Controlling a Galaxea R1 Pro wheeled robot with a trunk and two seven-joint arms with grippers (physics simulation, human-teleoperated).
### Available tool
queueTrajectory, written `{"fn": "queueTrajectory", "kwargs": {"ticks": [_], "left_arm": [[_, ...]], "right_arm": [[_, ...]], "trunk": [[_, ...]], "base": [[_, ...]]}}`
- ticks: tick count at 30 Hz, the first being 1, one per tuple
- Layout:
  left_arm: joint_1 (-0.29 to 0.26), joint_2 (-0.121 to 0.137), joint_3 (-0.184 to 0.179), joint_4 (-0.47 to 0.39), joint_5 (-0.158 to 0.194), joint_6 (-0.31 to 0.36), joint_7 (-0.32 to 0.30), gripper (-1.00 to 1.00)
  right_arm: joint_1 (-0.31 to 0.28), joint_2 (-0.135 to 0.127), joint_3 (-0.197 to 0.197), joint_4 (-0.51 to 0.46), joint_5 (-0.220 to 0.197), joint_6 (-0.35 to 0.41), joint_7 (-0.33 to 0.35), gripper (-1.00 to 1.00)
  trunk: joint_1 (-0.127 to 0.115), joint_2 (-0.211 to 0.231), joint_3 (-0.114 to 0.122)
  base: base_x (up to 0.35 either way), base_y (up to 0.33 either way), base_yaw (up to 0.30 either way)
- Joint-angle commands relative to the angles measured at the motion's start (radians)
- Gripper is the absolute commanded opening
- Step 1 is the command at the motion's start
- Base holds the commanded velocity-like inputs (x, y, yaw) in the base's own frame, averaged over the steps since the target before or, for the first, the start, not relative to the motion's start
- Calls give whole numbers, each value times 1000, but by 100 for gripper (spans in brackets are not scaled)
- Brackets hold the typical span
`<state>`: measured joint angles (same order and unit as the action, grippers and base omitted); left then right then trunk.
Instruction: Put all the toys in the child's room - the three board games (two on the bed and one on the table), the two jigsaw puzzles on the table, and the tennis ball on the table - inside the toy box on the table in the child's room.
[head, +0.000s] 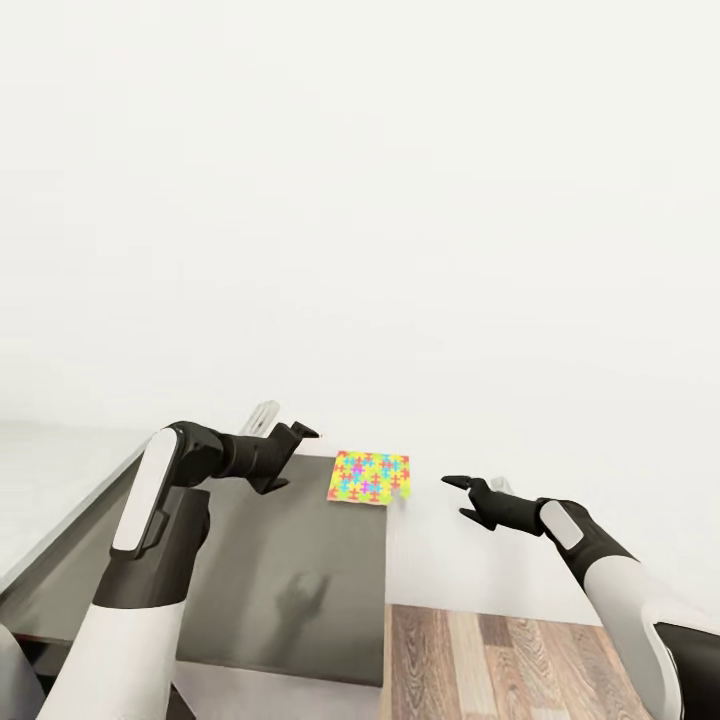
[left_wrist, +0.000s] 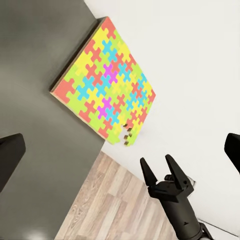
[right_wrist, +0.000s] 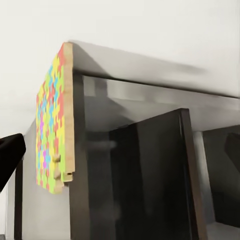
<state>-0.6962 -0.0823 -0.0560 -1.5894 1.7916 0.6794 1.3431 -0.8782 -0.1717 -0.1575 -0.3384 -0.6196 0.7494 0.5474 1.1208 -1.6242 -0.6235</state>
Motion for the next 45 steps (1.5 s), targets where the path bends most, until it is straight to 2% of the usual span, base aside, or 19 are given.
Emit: {"fn": "queueTrajectory", "kwargs": {"ticks": [1, 15, 23, 31, 37, 45], "left_arm": [[-16, -1, 1, 6, 4, 5, 8, 100], [-134, 5, 8, 114, 6, -7, 14, 100], [-147, 9, 11, 138, 7, -7, 13, 100], [-138, 9, 4, 71, -1, -8, 5, 100], [-135, 10, 9, 64, -1, -8, 4, 100], [-135, 10, 8, 62, -1, -8, 2, 100]], "right_arm": [[-1, 0, -6, 0, 1, 7, 2, 100], [-2, -7, -6, -1, 1, 11, 63, 100], [-2, -10, -7, -2, 1, 11, 66, 100], [-2, -16, -7, -2, 1, 13, 66, 100], [-2, -17, -6, -3, 1, 13, 66, 100], [-2, -16, -6, -4, 1, 13, 67, 100]], "trunk": [[4, -8, -4], [58, -106, -48], [88, -162, -68], [88, -162, -60], [88, -162, -54], [88, -162, -53]], "base": [[0, 0, 15], [0, 0, 3], [0, 0, 120], [0, 0, 221], [0, 0, 209], [0, 0, 48]]}}
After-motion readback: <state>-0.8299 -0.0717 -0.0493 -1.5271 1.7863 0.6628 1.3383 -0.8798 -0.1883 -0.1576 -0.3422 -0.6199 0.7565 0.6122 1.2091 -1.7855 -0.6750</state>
